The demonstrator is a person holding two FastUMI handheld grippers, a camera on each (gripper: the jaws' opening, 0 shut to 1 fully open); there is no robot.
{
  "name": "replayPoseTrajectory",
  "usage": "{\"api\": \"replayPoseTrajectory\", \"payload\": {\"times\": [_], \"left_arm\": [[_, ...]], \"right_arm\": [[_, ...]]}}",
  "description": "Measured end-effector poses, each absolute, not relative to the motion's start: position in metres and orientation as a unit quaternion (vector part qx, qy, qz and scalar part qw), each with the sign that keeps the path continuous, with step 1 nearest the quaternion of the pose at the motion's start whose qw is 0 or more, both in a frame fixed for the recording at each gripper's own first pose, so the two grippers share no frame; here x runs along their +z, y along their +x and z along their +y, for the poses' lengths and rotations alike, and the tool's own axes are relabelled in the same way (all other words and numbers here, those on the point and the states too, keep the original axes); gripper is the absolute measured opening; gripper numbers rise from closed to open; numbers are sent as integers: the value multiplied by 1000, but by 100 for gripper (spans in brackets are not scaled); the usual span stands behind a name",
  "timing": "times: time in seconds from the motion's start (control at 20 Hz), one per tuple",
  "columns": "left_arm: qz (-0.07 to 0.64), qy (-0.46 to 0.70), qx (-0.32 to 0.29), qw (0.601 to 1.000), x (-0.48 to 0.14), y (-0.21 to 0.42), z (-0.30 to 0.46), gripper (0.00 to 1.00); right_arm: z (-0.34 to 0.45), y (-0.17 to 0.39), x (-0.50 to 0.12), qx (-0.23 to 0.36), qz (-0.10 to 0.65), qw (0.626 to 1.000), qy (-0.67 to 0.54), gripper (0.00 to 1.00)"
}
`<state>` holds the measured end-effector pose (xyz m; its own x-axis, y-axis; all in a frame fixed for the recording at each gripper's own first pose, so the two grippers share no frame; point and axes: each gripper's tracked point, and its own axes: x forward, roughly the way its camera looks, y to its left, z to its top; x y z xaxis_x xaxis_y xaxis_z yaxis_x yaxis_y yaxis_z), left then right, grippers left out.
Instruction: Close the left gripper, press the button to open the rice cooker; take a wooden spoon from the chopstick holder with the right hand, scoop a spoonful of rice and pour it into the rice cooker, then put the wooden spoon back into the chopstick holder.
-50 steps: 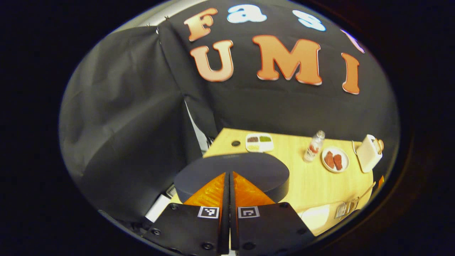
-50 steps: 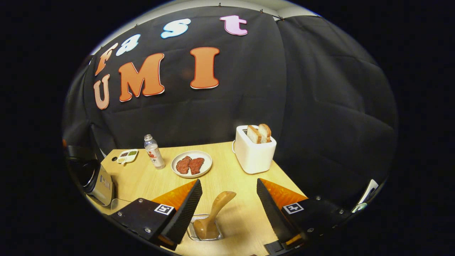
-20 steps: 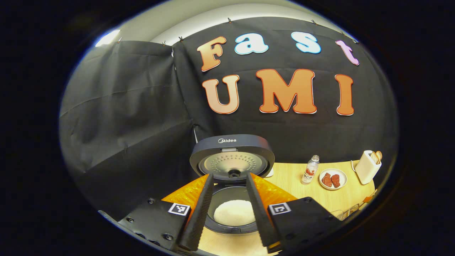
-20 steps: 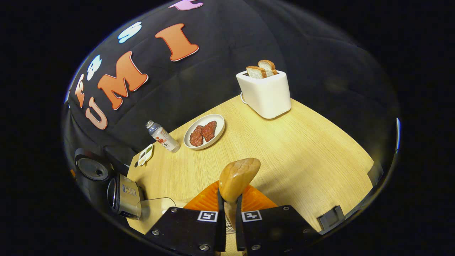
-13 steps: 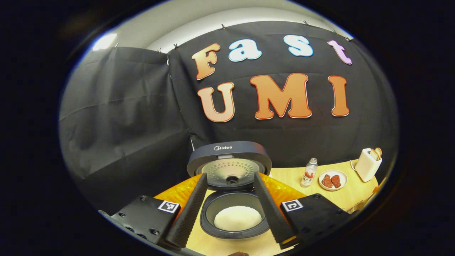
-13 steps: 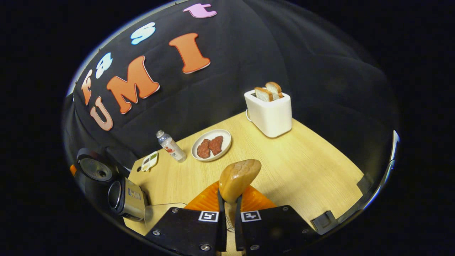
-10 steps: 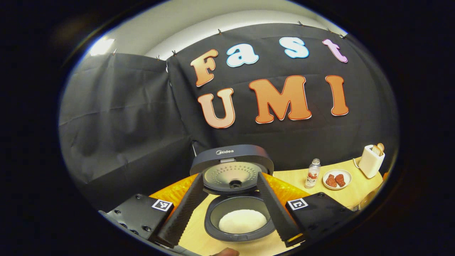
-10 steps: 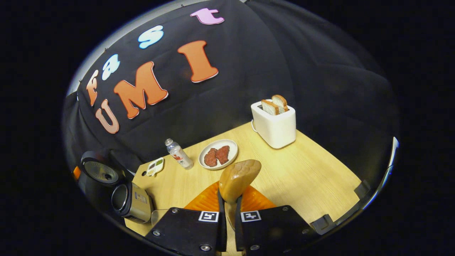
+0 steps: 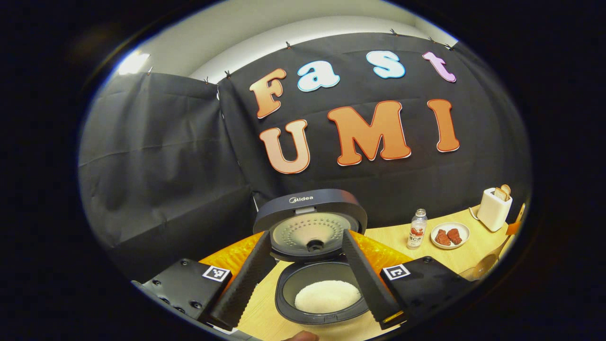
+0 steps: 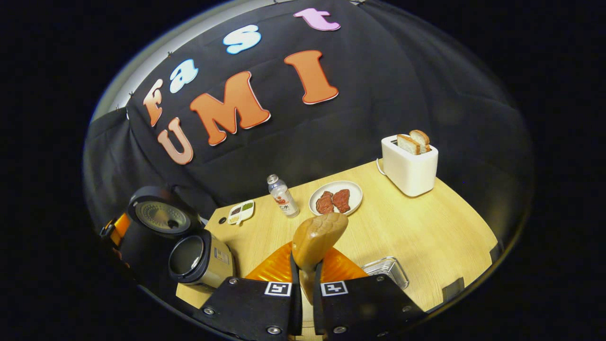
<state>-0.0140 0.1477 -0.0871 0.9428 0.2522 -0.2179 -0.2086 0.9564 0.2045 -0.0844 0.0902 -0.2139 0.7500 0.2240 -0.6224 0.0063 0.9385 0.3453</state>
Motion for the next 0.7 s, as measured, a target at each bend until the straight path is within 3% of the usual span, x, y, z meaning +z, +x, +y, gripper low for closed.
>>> {"api": "replayPoseTrajectory", "payload": {"times": [0.3,0.7], "left_arm": [[137,93,121,979,-100,-15,168,100],[156,92,116,977,-114,-9,190,100]], "right_arm": [[119,-94,-256,70,365,927,56,9],[137,-101,-278,70,307,947,-57,8]]}}
